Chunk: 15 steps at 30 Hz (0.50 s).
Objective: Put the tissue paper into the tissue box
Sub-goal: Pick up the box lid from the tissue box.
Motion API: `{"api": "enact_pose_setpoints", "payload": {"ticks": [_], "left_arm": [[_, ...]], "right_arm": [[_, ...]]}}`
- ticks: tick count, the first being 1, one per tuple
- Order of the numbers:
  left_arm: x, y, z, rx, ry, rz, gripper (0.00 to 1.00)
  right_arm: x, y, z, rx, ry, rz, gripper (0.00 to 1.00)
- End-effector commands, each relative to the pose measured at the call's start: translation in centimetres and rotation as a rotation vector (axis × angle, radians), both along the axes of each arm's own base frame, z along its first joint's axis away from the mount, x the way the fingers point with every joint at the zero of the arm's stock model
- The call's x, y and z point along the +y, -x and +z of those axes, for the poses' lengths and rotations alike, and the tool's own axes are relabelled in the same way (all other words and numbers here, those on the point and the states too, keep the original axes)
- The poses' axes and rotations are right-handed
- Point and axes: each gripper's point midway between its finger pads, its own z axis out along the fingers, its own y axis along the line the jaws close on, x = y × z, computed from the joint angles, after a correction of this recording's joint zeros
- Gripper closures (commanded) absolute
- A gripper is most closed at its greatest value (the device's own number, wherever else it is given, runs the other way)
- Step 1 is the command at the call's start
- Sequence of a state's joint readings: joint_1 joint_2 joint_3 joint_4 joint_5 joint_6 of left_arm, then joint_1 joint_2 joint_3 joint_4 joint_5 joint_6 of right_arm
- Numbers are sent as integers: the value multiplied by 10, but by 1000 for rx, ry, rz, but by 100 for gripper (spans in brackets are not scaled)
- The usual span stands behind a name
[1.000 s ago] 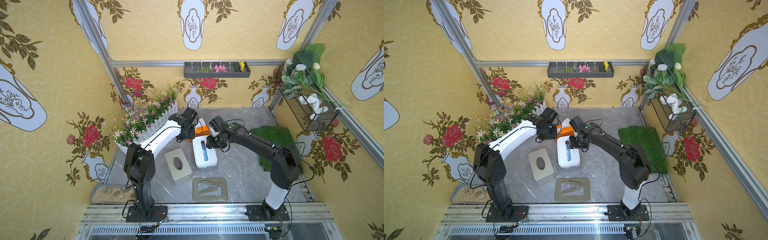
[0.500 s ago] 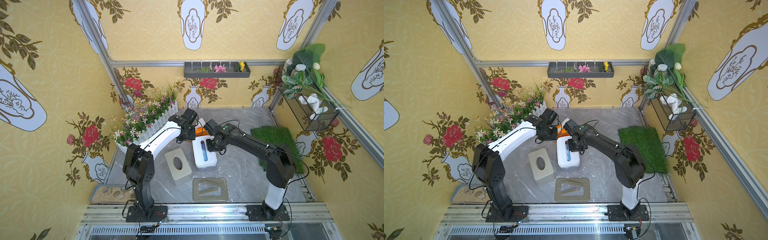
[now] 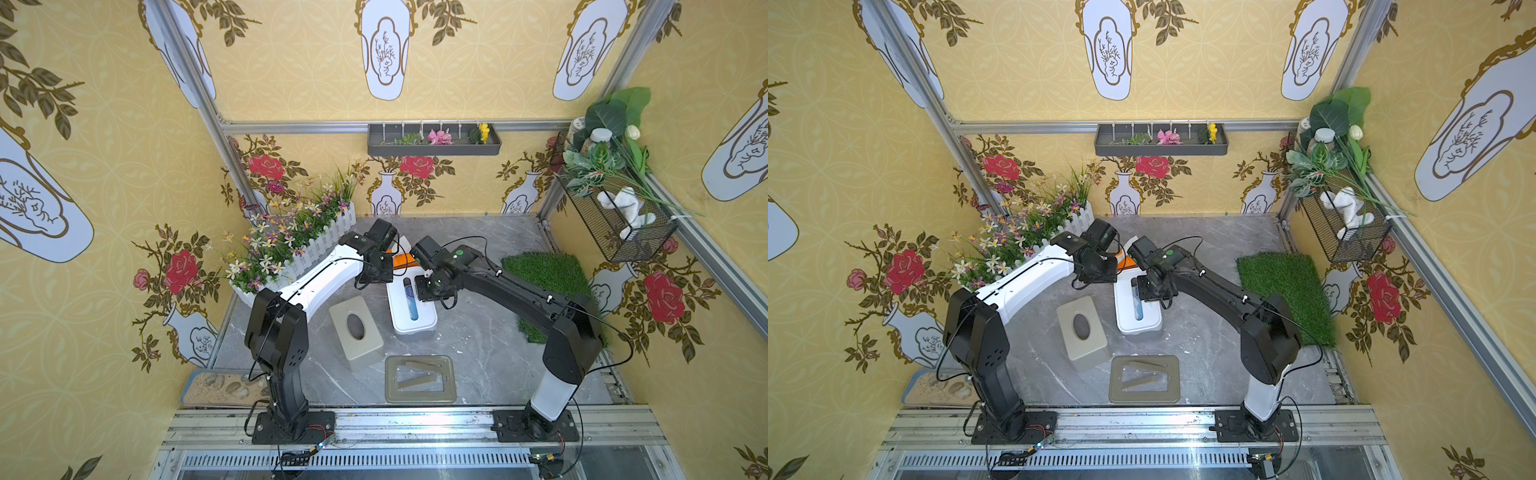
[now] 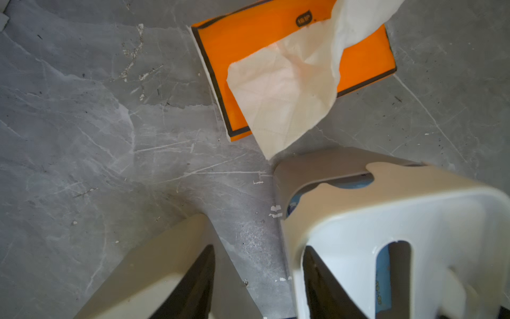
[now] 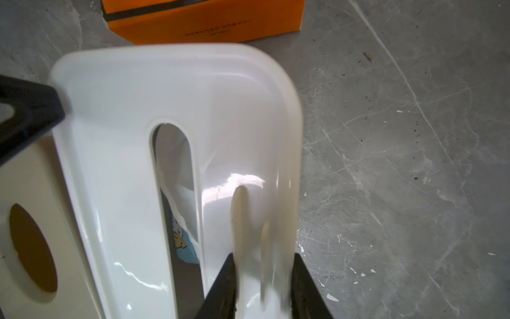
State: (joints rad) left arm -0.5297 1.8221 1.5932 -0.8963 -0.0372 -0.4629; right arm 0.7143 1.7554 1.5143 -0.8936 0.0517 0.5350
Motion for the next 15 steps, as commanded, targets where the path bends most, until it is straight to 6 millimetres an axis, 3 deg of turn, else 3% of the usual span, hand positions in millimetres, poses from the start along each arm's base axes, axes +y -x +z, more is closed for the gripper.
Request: {"api": "enact_pose_setpoints", "payload": {"ticks": [1, 8, 15], "left_arm": [[-3, 2, -5, 6, -6, -15, 46], [1, 5, 0, -18, -31, -9, 46], [10, 3, 26, -110, -2, 60, 46]], "right_arm": [[5, -1, -6, 23, -73, -28, 81], [1, -4, -2, 9, -94, -47, 81], [-2, -7, 12, 13, -186, -67, 81]]}}
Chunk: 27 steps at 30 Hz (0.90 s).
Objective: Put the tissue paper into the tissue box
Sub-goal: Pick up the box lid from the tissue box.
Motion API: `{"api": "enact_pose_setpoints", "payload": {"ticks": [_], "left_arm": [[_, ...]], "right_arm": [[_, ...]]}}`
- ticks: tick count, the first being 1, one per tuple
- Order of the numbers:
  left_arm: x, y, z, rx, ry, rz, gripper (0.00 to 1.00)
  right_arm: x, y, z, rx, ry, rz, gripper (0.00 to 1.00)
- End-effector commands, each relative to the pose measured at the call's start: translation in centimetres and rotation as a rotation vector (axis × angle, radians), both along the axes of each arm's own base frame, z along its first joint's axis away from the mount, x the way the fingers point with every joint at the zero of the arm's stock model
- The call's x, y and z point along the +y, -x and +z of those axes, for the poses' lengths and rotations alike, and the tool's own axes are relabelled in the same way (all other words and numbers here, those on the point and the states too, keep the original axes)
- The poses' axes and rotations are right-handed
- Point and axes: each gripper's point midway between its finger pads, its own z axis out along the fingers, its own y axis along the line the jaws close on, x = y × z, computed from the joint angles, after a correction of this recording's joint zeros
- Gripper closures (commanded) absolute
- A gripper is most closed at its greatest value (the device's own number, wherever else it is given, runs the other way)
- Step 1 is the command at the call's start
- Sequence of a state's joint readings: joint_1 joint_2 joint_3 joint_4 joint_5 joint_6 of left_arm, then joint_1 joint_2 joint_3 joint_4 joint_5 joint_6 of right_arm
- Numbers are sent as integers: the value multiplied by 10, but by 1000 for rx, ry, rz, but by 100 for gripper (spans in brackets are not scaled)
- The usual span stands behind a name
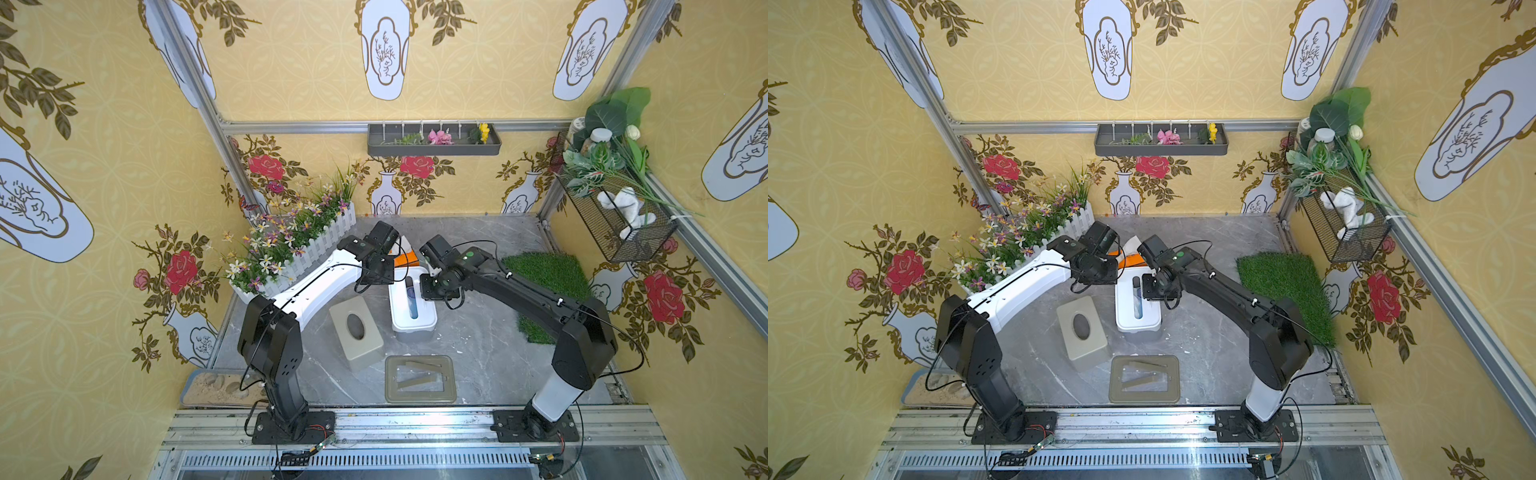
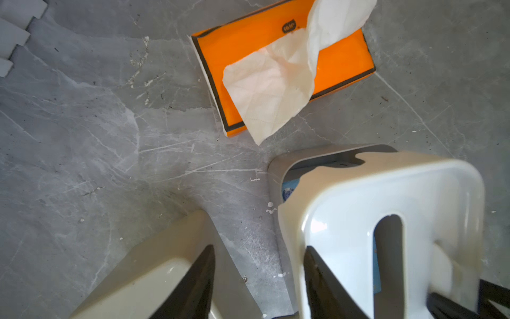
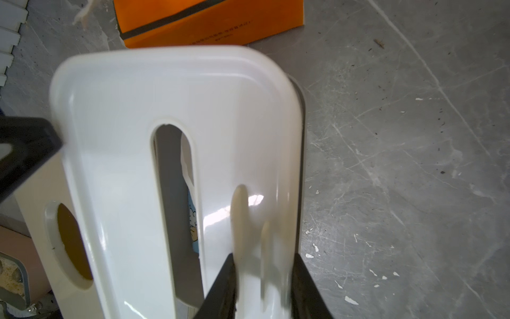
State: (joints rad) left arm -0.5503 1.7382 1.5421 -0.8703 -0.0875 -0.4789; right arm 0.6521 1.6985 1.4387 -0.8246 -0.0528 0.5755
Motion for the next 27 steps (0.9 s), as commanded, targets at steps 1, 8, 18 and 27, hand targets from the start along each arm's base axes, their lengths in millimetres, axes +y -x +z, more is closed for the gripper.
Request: {"api": "enact_pose_setpoints", "payload": {"ticks": [1, 8, 18, 27], "left_arm": [[5, -5, 10, -43, 14, 52, 46], [-5, 2, 3, 16, 70, 61, 45], [-40, 27, -27, 167, 30, -21, 40], [-65, 28, -41, 218, 39, -49, 38]], "right_arm": [[3, -6, 10, -22, -68, -15, 81], [-24, -7, 25, -46, -128, -70, 81], [-92, -3, 23, -49, -74, -192, 81], [-137, 3, 15, -41, -54, -273, 81]]}}
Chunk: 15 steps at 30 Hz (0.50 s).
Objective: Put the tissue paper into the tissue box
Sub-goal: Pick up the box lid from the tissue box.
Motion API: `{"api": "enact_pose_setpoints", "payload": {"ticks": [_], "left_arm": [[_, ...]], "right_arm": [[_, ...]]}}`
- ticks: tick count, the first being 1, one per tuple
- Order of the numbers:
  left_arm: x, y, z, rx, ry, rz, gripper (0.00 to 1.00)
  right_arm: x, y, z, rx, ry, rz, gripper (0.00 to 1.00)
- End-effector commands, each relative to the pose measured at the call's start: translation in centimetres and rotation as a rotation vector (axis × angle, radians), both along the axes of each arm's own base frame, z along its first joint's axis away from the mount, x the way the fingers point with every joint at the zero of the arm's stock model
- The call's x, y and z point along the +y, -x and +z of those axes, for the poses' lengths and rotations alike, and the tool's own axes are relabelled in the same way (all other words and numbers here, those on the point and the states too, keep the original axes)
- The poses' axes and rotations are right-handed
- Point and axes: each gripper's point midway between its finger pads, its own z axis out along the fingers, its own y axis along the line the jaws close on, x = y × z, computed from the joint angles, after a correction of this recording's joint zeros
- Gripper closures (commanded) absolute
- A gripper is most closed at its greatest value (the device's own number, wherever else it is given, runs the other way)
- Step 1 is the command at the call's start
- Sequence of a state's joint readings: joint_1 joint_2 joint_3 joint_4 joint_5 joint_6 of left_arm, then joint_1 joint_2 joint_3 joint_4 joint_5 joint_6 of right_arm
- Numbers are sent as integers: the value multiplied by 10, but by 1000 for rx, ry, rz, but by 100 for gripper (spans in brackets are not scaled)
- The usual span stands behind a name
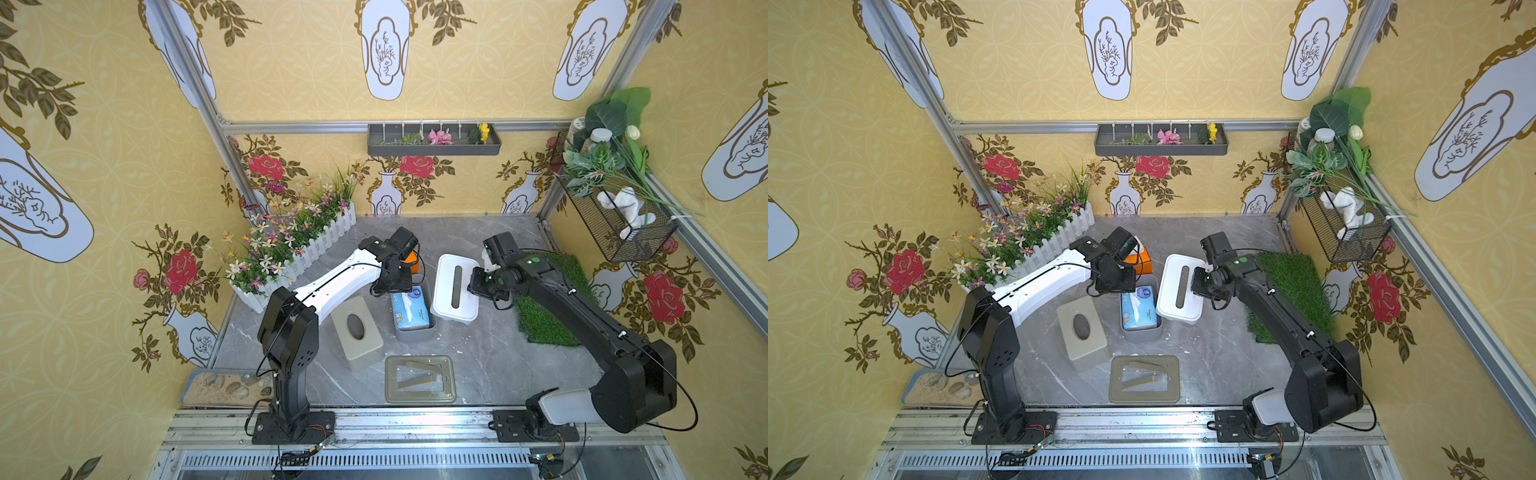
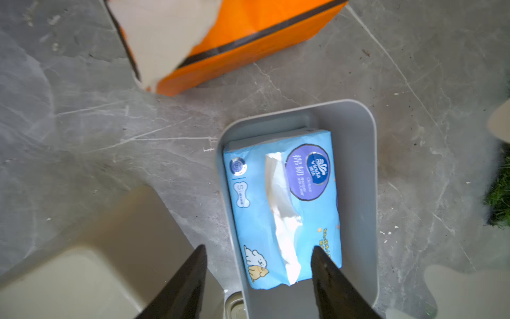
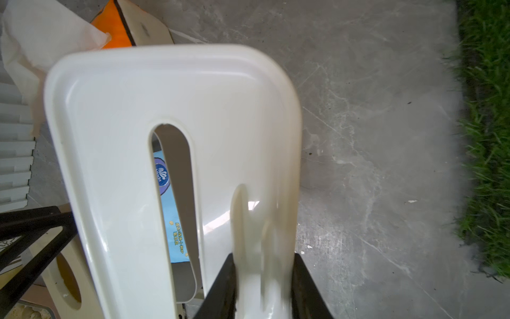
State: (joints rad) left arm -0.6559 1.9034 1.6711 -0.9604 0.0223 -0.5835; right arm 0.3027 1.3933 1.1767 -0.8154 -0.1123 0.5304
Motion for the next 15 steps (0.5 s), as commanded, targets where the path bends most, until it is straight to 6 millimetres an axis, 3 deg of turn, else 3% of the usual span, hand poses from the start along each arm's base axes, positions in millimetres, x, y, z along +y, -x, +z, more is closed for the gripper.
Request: {"api": "enact_pose_setpoints", "payload": {"ticks": [1, 7, 15], "left_arm": [[-8, 4, -10, 48, -11, -9, 38], [-9, 8, -26, 121, -67, -10, 40], [-14, 9, -32, 157, -88, -15, 65]], "right_arm": [[-6, 2, -1, -3, 3, 5, 81], [-12, 8, -5, 4, -2, -7, 81], [-17, 12, -9, 4, -13, -15, 81]]}}
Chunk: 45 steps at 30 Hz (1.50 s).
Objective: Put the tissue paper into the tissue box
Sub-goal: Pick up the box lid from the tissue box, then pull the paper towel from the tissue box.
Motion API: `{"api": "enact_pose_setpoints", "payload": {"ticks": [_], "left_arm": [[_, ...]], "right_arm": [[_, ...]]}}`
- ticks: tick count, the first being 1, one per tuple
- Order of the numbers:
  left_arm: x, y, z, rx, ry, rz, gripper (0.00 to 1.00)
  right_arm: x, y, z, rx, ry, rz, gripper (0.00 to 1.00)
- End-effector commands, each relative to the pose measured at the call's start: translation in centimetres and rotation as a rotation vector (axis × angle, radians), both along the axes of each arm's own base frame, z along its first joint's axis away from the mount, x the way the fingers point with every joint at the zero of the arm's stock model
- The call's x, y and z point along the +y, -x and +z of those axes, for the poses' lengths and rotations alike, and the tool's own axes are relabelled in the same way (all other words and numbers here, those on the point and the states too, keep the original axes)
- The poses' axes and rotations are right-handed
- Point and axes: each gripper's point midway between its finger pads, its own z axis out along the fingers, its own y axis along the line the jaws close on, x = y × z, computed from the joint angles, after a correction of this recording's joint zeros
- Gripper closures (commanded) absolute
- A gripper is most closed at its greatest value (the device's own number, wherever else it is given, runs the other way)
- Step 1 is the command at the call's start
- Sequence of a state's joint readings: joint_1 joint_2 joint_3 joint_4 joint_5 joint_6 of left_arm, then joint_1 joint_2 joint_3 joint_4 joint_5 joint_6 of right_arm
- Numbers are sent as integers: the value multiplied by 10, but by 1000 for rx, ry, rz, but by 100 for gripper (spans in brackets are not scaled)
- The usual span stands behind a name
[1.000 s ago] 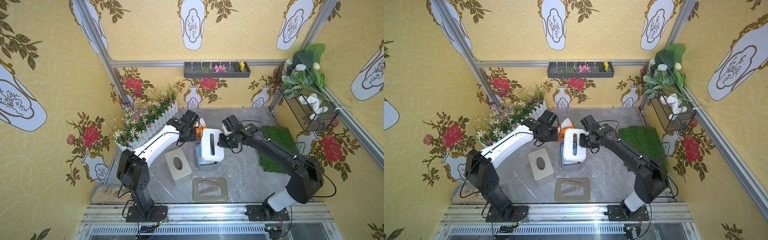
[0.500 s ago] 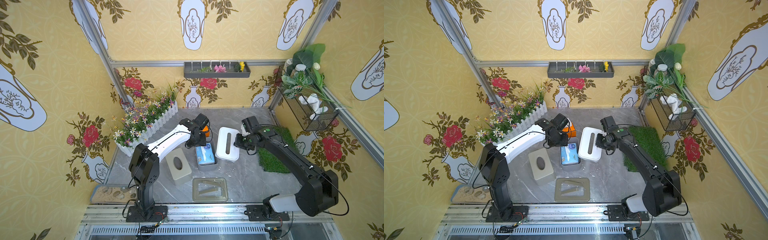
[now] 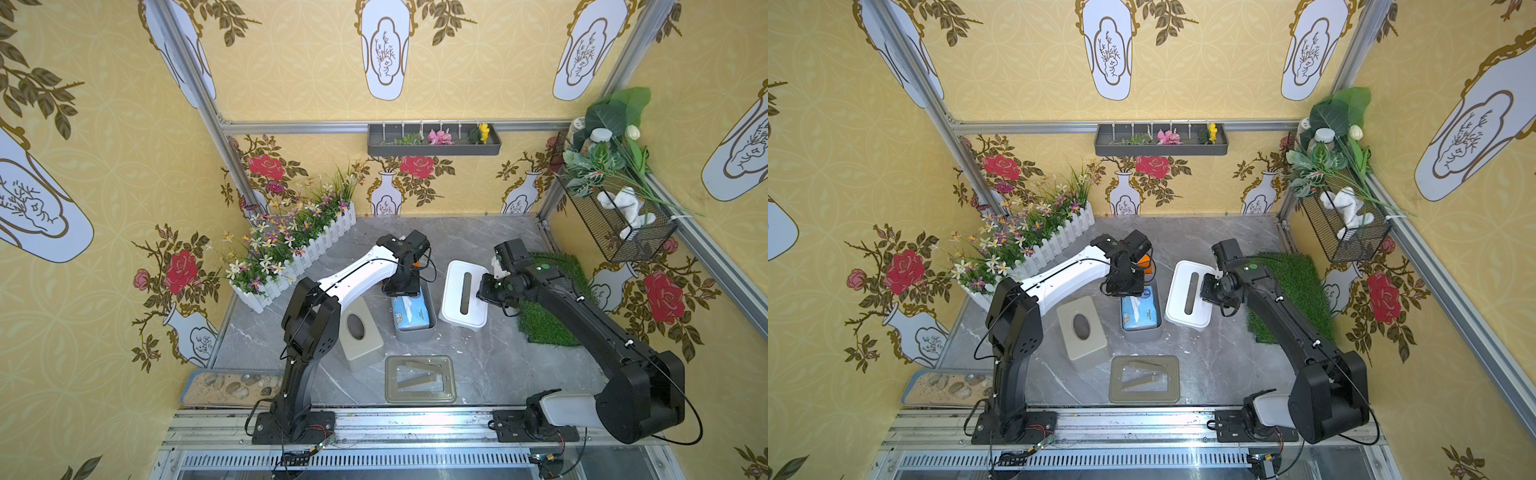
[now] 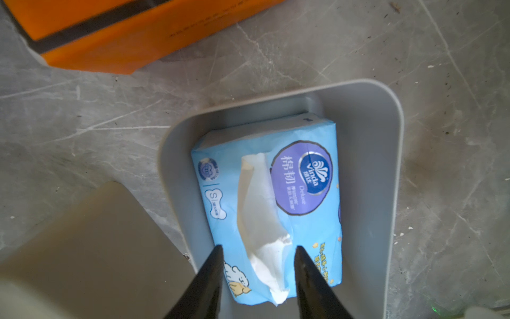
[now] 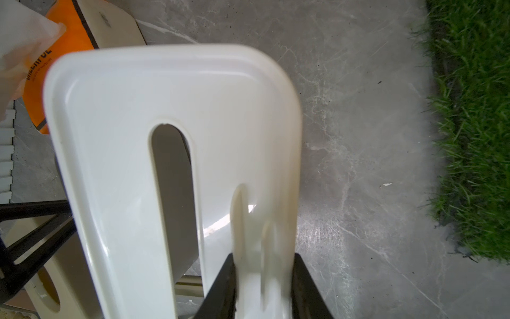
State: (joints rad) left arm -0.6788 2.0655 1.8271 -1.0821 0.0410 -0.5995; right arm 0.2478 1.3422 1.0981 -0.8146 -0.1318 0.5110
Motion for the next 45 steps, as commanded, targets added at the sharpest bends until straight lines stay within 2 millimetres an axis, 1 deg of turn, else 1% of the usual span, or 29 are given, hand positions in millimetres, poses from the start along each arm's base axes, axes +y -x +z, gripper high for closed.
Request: {"api": "enact_pose_setpoints", "payload": {"ticks": [1, 3, 6, 8, 14, 21, 24, 27, 29, 32, 34, 36, 38, 40, 42, 43, 45], "left_arm": [[1, 8, -6, 46, -27, -6, 69], [-5, 7, -3, 43, -20, -17, 81], [-12, 6, 3, 39, -14, -28, 95], [-15, 7, 7, 36, -8, -31, 100], [-19, 7, 24, 5, 4, -33, 100], [-19, 7, 42, -33, 6, -21, 100], [-19, 8, 45, -39, 9, -16, 100], [-20, 8, 44, -35, 6, -13, 100], [-21, 8, 47, -38, 11, -11, 100], [-26, 4, 61, -68, 29, -16, 100], [-23, 4, 57, -59, 2, -28, 100], [-22, 8, 48, -28, -18, -35, 100], [-23, 10, 43, -17, -17, -34, 100], [-24, 11, 39, -14, -15, -31, 93], [-23, 12, 36, -8, -23, -29, 78], [-22, 13, 35, -4, -26, -27, 75], [-22, 12, 39, -19, -16, -23, 65]], "right_arm": [[2, -2, 3, -23, -13, 13, 81], [1, -1, 1, -23, -15, 11, 81], [0, 0, -1, -21, -18, 9, 81], [-1, 1, -3, -19, -17, 10, 81], [-3, 2, -3, -22, -17, 10, 81], [-3, 2, -4, -25, -25, 18, 81], [-2, 2, -5, -24, -30, 24, 81], [-1, 2, -4, -26, -33, 25, 81], [-1, 2, -4, -29, -33, 26, 82], [-1, 2, -3, -31, -34, 25, 81], [0, 2, -3, -33, -38, 27, 81], [0, 1, -3, -34, -41, 28, 81], [0, 2, -3, -33, -43, 29, 81], [0, 3, -3, -32, -44, 30, 81], [1, 4, -4, -30, -46, 31, 81], [1, 4, -3, -31, -46, 30, 81], [1, 3, -1, -37, -45, 32, 81]]}}
